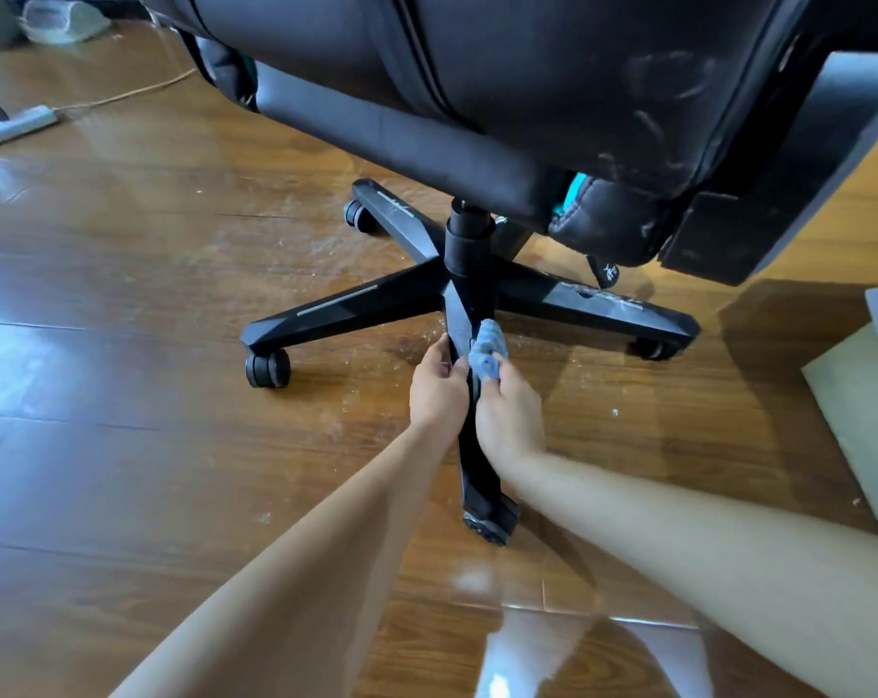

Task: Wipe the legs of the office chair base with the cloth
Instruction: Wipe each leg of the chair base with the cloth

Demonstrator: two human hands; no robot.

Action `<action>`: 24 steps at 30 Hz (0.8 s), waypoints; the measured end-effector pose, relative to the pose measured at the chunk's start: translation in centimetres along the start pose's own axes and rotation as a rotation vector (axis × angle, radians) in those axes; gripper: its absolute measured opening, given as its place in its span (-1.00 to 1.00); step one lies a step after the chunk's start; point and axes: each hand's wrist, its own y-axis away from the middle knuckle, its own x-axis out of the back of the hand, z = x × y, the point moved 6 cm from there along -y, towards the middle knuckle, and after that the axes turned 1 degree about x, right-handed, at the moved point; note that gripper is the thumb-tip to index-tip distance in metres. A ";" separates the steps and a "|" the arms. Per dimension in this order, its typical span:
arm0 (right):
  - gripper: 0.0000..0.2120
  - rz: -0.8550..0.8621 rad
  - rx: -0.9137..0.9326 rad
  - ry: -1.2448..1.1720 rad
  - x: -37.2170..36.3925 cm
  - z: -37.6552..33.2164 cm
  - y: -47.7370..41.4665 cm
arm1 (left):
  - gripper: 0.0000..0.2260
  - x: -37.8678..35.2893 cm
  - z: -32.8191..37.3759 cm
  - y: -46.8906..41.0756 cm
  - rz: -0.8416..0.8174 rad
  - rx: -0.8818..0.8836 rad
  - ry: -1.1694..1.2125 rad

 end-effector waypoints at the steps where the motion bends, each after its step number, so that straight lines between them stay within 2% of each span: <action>1: -0.61 -0.004 -0.026 0.025 0.0 -0.4 -1.5 | -0.53 0.0 0.0 -0.1 -0.006 0.000 -0.023; 6: -0.65 -0.007 -0.149 -0.028 -0.6 -1.3 -8.5 | -0.51 0.0 -0.1 0.2 -0.030 0.019 -0.045; 9: -0.66 0.013 -0.144 0.004 -1.1 -1.3 -8.1 | -0.51 0.0 -0.2 0.1 -0.038 0.024 -0.036; 12: -0.69 0.034 -0.062 0.050 -0.3 -0.5 -4.4 | -0.51 0.0 -0.2 0.0 -0.050 0.015 -0.037; 16: -0.55 -0.005 0.206 0.149 -0.5 -0.7 0.1 | -0.47 0.1 -0.7 -0.1 -0.055 0.035 -0.001; 20: -0.52 -0.035 0.303 0.337 -1.0 -2.4 -4.2 | -0.52 0.1 -0.5 0.2 -0.067 0.038 0.004; 24: -0.52 -0.059 0.303 0.483 -1.4 -4.7 -8.9 | -0.53 0.2 0.0 0.6 -0.071 0.037 -0.050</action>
